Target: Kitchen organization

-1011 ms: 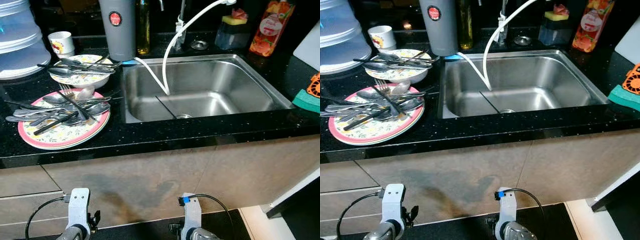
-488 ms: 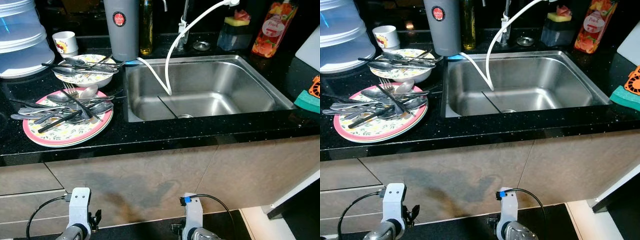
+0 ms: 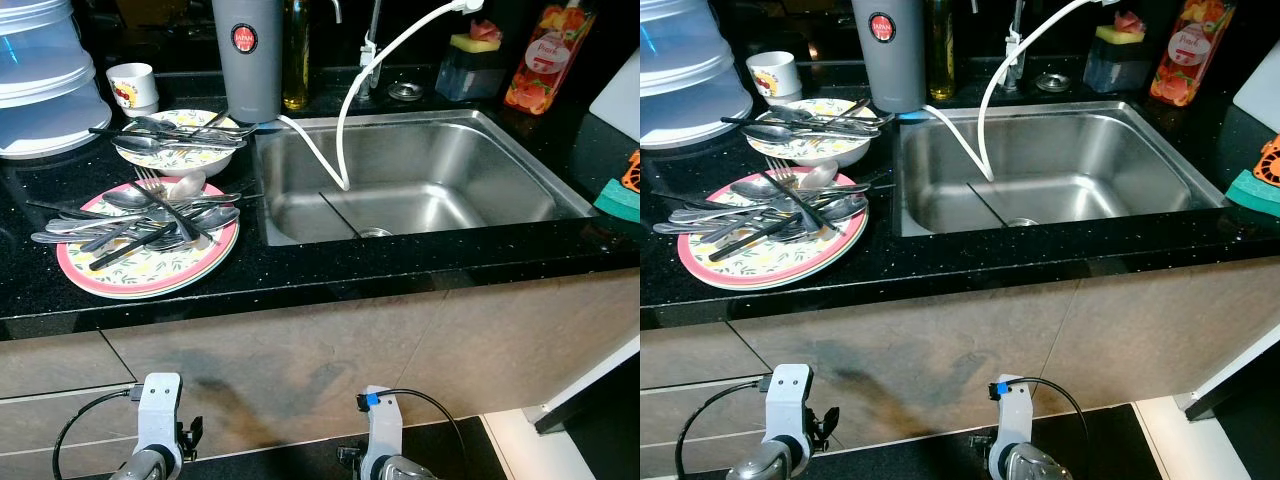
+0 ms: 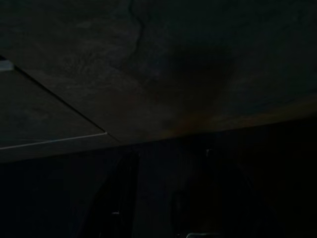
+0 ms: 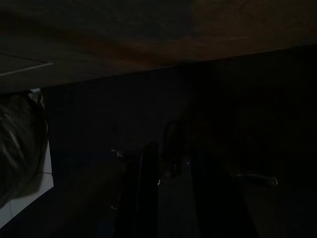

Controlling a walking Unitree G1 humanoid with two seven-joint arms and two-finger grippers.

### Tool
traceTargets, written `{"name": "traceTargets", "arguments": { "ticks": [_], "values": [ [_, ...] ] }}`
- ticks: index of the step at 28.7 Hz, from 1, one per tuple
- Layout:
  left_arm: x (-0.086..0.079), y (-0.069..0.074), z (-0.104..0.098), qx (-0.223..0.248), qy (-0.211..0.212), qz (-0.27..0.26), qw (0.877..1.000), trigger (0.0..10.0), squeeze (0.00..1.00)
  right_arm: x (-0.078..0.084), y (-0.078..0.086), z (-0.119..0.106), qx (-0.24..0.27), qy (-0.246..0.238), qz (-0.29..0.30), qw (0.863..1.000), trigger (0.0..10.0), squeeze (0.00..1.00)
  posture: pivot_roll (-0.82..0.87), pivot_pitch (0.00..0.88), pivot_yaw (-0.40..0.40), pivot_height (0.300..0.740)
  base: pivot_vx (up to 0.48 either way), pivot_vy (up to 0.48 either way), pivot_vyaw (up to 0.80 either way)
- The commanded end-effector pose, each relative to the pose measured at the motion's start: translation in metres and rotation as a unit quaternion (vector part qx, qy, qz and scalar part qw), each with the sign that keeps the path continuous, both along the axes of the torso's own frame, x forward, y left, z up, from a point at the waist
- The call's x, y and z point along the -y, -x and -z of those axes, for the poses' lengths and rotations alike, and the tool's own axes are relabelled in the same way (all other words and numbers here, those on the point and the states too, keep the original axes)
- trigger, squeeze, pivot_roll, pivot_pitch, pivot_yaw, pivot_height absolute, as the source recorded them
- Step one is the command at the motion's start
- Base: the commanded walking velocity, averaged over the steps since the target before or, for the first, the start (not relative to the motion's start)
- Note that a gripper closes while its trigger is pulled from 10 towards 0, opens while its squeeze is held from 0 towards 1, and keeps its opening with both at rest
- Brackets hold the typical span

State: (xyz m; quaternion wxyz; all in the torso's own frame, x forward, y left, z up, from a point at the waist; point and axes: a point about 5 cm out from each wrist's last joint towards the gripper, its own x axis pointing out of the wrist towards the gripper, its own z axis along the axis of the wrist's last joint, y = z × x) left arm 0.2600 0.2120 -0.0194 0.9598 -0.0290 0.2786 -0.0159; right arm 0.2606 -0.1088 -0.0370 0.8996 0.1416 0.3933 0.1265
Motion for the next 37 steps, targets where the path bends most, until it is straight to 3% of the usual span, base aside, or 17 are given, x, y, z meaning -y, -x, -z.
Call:
{"name": "traceTargets", "arguments": {
  "ticks": [1,16,22,32,37],
  "values": [
    [-0.002,0.005,0.004,-0.009,-0.004,-0.001,1.000,10.0,0.00,0.002,0.005,0.004,-0.009,0.005,0.001,1.000,10.0,0.00,0.05,0.165,0.009,0.740,0.000,0.000,0.00],
    [-0.005,-0.004,-0.003,-0.009,0.000,0.002,1.000,10.0,0.00,-0.001,0.004,0.004,-0.010,-0.020,0.040,0.999,10.0,0.00,0.07,0.109,0.064,0.740,0.000,0.000,0.00],
    [-0.012,-0.004,-0.003,-0.017,0.003,-0.014,1.000,10.0,0.00,0.003,0.006,0.006,-0.018,0.007,0.029,0.999,10.0,0.00,0.07,0.091,0.084,0.740,0.000,0.000,0.00],
    [-0.014,-0.003,-0.002,-0.023,-0.014,0.002,1.000,10.0,0.00,0.011,0.015,0.014,-0.046,0.049,0.016,0.998,10.0,0.00,0.07,0.111,0.056,0.740,0.000,0.000,0.00],
    [-0.006,0.003,0.006,-0.059,-0.018,0.044,0.997,10.0,0.00,0.013,0.020,0.018,-0.066,0.074,0.004,0.995,10.0,0.00,0.07,0.118,0.045,0.740,0.000,0.000,0.00]
  ]
}}
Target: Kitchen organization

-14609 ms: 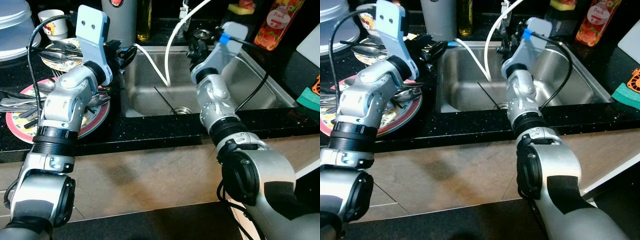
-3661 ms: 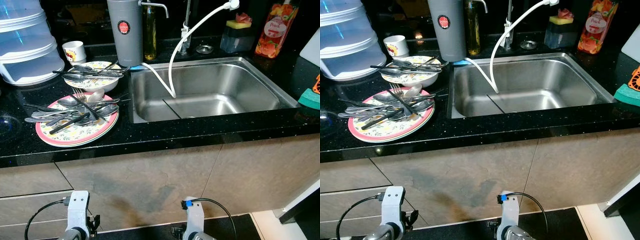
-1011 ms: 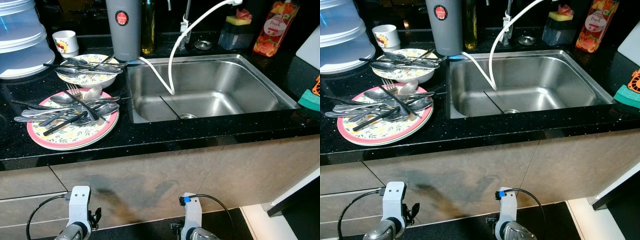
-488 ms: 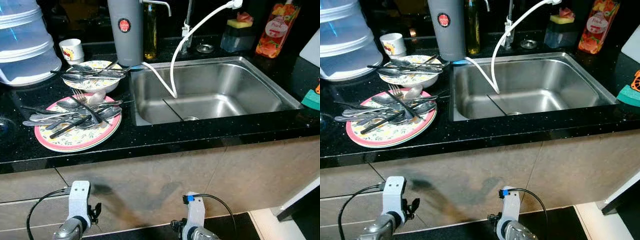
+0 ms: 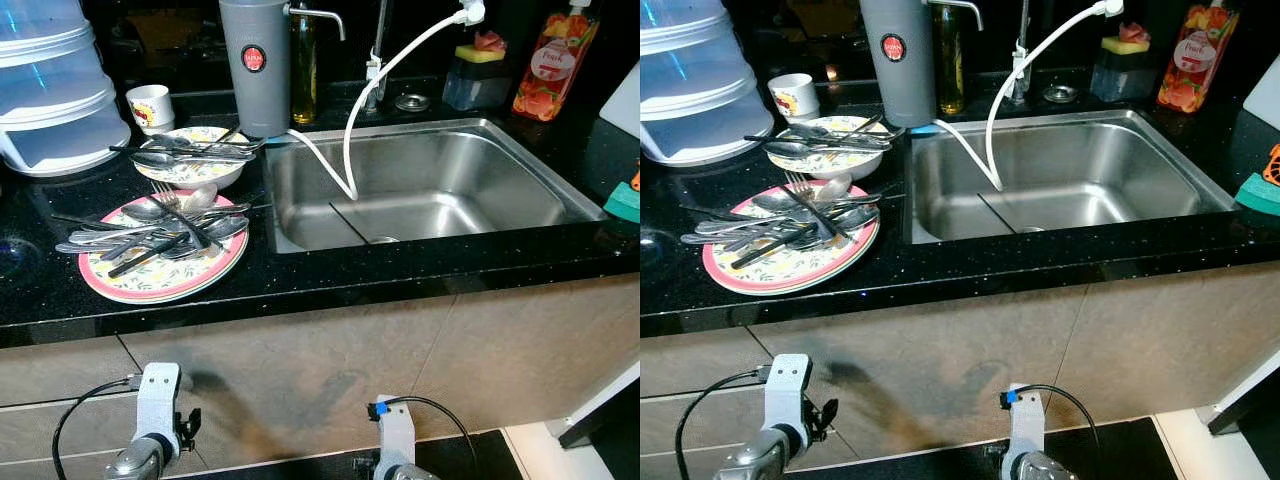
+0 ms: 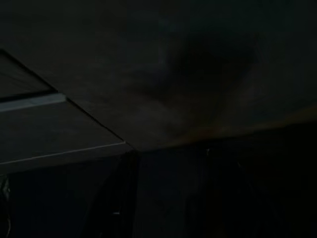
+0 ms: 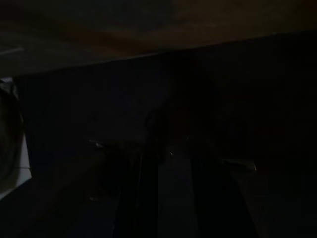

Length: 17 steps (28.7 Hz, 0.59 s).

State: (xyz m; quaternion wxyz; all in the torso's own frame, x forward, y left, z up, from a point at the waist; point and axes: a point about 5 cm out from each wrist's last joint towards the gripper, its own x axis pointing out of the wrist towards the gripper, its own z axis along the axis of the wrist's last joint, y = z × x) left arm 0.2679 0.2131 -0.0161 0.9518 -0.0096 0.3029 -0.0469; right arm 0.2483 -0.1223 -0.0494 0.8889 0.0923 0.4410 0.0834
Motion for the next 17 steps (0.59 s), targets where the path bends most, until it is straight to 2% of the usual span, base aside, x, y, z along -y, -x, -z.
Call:
{"name": "traceTargets", "arguments": {
  "ticks": [1,5,8,10,13,16,17],
  "values": [
    [-0.001,0.013,0.013,-0.044,-0.008,0.021,0.999,10.0,0.00,0.000,0.008,0.006,-0.018,0.012,-0.011,1.000,10.0,0.00,0.07,0.124,0.037,0.740,0.000,0.000,0.00],
    [0.011,0.021,0.020,-0.065,0.006,0.055,0.996,10.0,0.00,0.002,0.008,0.006,-0.013,0.016,-0.018,1.000,10.0,0.00,0.07,0.123,0.021,0.740,0.000,0.000,0.00],
    [0.006,0.018,0.017,-0.057,0.016,0.018,0.998,10.0,0.00,0.003,0.005,0.003,0.001,0.018,-0.023,1.000,10.0,0.00,0.07,0.130,0.011,0.740,0.000,0.000,0.00],
    [0.003,0.018,0.017,-0.054,0.007,0.018,0.998,10.0,0.00,0.002,0.003,0.002,0.006,0.019,-0.020,1.000,10.0,0.00,0.06,0.129,0.008,0.740,0.000,0.000,0.00],
    [0.001,0.017,0.014,-0.039,0.007,0.009,0.999,10.0,0.00,-0.001,-0.005,-0.004,0.033,0.021,-0.016,0.999,10.0,0.00,0.06,0.123,-0.001,0.740,0.000,0.000,0.00],
    [-0.001,0.016,0.013,-0.032,0.010,-0.010,0.999,10.0,0.00,-0.006,-0.021,-0.018,0.089,0.000,0.013,0.996,10.0,0.00,0.06,0.124,-0.012,0.740,0.000,0.000,0.00],
    [-0.002,0.015,0.012,-0.030,0.009,-0.009,0.999,10.0,0.00,-0.008,-0.025,-0.021,0.097,0.009,0.001,0.995,10.0,0.00,0.06,0.123,-0.015,0.740,0.000,0.000,0.00]
  ]
}}
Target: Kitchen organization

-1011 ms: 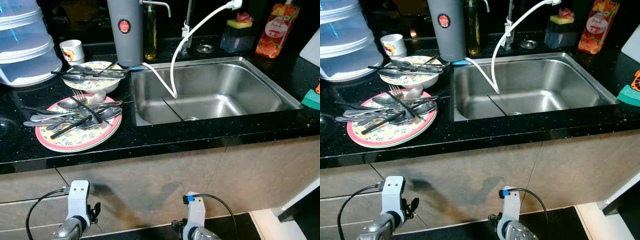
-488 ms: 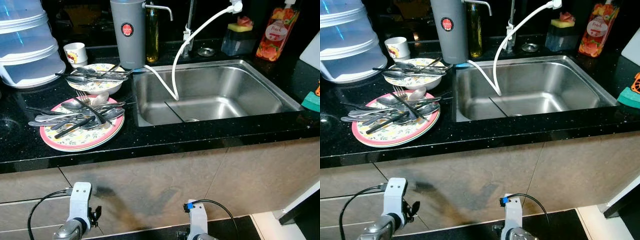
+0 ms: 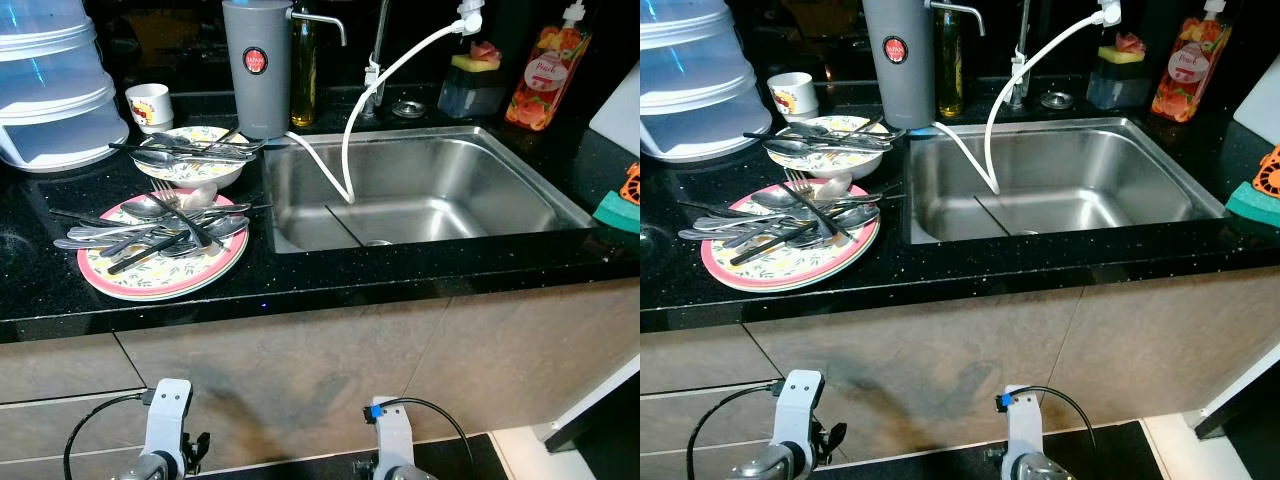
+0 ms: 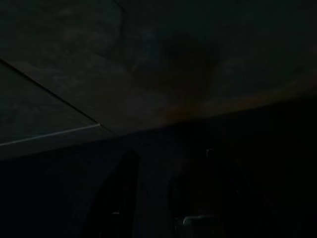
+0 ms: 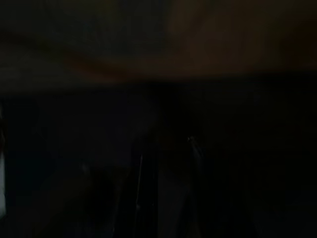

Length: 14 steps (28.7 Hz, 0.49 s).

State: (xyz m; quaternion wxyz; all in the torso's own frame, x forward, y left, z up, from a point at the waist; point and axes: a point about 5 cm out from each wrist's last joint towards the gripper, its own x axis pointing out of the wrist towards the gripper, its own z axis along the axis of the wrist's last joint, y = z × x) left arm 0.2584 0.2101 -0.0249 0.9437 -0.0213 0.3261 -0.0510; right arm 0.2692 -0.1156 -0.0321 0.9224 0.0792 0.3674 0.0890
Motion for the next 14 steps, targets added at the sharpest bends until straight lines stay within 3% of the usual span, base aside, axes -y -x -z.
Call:
{"name": "traceTargets", "arguments": {
  "ticks": [1,4,10,14],
  "values": [
    [-0.0042,0.0045,0.0022,-0.001,0.002,-0.009,1.000,10.0,0.00,-0.0042,-0.0060,-0.0054,0.016,0.022,-0.022,0.999,10.0,0.00,0.06,0.122,-0.017,0.740,0.000,0.000,0.00],
    [-0.0018,0.0002,-0.0026,0.017,0.018,-0.009,1.000,10.0,0.00,-0.0116,-0.0079,-0.0082,0.030,0.050,-0.070,0.996,10.0,0.00,0.06,0.122,-0.019,0.740,0.000,0.000,0.00],
    [-0.0034,0.0019,-0.0031,0.028,0.028,-0.031,0.999,10.0,0.00,-0.0111,-0.0125,-0.0129,0.049,0.023,-0.031,0.998,10.0,0.00,0.06,0.118,-0.021,0.740,0.000,0.000,0.00],
    [-0.0038,0.0039,-0.0027,0.039,0.027,-0.049,0.998,10.0,0.00,-0.0108,-0.0085,-0.0093,0.043,0.033,-0.042,0.998,10.0,0.00,0.06,0.117,-0.022,0.740,0.000,0.000,0.00]
  ]
}}
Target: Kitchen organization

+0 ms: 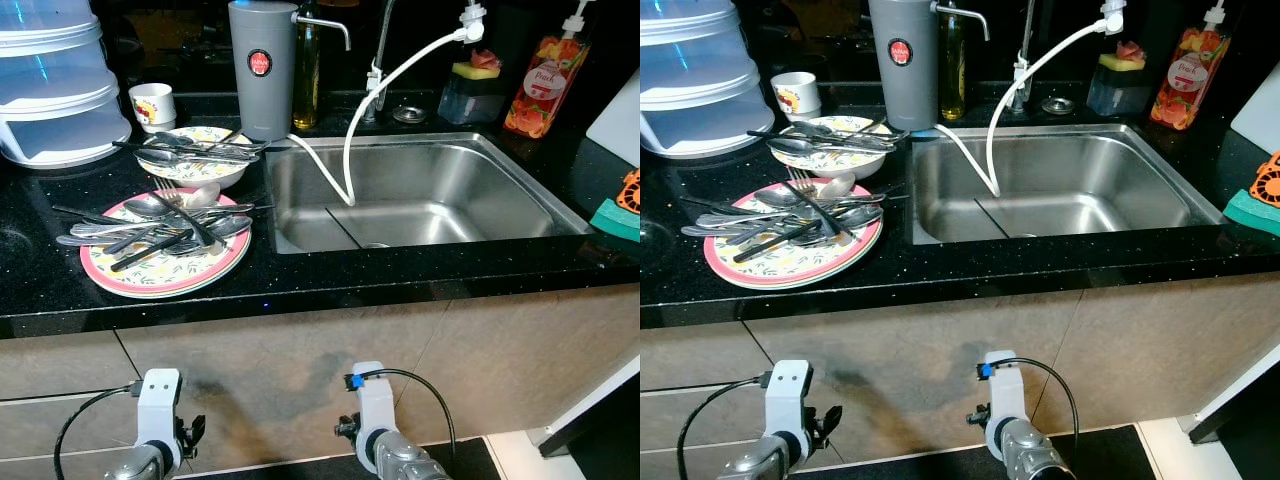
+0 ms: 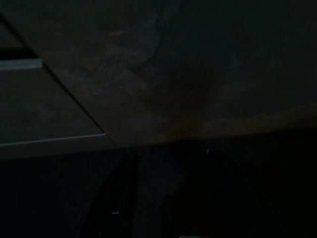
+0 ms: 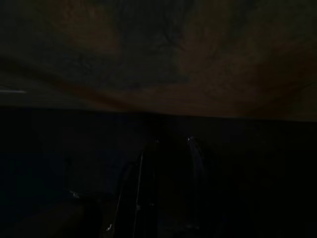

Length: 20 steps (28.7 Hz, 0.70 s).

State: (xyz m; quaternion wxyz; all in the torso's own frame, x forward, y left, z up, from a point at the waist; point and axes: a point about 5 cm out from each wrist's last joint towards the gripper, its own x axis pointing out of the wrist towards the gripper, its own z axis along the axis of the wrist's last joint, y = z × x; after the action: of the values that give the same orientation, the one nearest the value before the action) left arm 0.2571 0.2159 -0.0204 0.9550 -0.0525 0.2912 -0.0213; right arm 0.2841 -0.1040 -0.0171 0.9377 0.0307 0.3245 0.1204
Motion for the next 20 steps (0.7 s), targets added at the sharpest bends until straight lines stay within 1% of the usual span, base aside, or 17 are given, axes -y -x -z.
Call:
{"name": "traceTargets", "arguments": {
  "ticks": [1,3,8,12,17,20],
  "values": [
    [0.002,0.003,0.001,0.006,0.005,-0.010,1.000,10.0,0.00,0.001,0.007,0.006,-0.009,0.002,0.001,1.000,10.0,0.00,0.06,0.117,-0.022,0.740,0.000,0.000,0.00],
    [0.002,0.004,0.001,0.009,0.010,-0.016,1.000,10.0,0.00,0.002,0.009,0.008,-0.011,0.001,0.007,1.000,10.0,0.00,0.05,0.117,-0.025,0.740,0.000,0.000,0.00],
    [0.003,0.004,0.001,0.010,0.009,-0.015,1.000,10.0,0.00,0.002,0.011,0.010,-0.013,-0.001,0.007,1.000,10.0,0.00,0.05,0.116,-0.024,0.740,0.000,0.000,0.00],
    [0.005,0.004,0.002,0.009,0.011,-0.011,1.000,10.0,0.00,-0.003,0.017,0.015,-0.030,0.000,0.003,1.000,10.0,0.00,0.04,0.109,-0.018,0.740,0.000,0.000,0.00],
    [0.004,0.005,0.002,0.008,0.010,-0.013,1.000,10.0,0.00,-0.003,0.018,0.015,-0.035,0.003,0.002,0.999,10.0,0.00,0.04,0.105,-0.013,0.740,0.000,0.000,0.00],
    [0.003,0.005,0.002,0.008,0.008,-0.014,1.000,10.0,0.00,0.000,0.017,0.014,-0.030,0.003,0.008,1.000,10.0,0.00,0.03,0.103,-0.013,0.740,0.000,0.000,0.00]
  ]
}}
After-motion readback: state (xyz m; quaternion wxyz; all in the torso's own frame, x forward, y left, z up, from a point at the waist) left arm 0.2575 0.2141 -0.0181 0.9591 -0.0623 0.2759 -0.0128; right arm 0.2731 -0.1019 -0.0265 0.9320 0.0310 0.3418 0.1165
